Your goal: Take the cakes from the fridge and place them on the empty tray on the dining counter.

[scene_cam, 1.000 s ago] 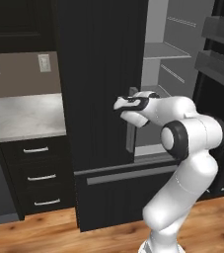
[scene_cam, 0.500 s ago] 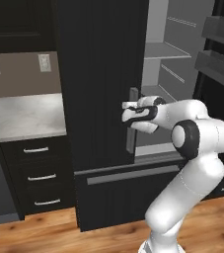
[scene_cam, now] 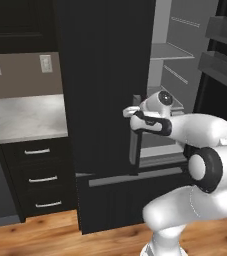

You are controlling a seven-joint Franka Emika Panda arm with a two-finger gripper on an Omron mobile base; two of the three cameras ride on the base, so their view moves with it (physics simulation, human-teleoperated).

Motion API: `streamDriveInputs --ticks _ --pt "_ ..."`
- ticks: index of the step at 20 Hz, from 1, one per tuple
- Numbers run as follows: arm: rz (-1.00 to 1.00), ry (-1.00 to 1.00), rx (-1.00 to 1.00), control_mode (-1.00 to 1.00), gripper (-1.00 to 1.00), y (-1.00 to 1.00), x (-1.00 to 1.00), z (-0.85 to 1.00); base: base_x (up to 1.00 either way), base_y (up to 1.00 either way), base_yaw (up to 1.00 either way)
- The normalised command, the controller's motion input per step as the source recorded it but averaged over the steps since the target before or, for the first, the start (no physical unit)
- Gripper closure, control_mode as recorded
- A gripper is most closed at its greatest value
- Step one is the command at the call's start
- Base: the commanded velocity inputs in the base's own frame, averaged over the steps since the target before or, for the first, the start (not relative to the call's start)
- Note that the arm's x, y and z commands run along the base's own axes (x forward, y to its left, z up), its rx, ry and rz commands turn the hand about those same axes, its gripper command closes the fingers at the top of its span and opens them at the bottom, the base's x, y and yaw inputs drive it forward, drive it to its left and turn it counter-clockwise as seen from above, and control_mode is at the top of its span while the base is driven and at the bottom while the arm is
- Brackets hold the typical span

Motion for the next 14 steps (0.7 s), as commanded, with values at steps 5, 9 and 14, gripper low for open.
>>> streamDriveInputs --ticks 5,9,14 --pt "-0.02 0.23 -0.03 -1.0 1.0 1.0 -0.9 0.24 0.0 0.0 0.0" --pt "-0.04 0.11 -0.05 -1.0 1.0 1.0 -0.96 0.02 0.0 0.0 0.0" --pt "-0.05 0.01 -0.08 -1.0 1.0 1.0 -0.99 0.0 0.0 0.0 0.0"
